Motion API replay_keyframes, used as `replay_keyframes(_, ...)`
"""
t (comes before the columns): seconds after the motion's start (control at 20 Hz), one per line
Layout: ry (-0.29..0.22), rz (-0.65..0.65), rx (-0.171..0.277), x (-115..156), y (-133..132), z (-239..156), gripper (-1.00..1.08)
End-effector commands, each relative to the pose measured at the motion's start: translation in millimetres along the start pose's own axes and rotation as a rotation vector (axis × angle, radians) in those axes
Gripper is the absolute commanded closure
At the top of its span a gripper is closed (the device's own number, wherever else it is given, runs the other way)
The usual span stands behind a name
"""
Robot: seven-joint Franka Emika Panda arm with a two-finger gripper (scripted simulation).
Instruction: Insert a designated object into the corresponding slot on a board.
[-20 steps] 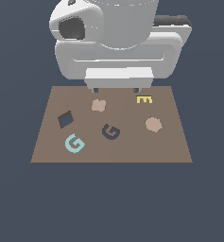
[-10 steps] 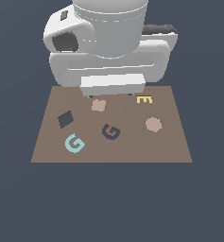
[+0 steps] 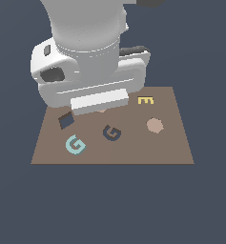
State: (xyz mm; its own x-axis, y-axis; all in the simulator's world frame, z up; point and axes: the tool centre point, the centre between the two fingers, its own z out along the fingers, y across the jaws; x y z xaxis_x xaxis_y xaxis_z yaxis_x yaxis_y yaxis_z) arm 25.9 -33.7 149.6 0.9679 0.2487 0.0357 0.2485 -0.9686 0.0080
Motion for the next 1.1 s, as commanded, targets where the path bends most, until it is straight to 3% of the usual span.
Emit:
replay_keyframes(0.0,-0.003,-0.06,0.002,1,12,11,-0.92)
replay_keyframes(0.55,-0.019,-0.346,0.012,20,64,63,-0.92)
replay_keyframes(1.05,-0.029,-0.511,0.017,39,90,94,-0.92)
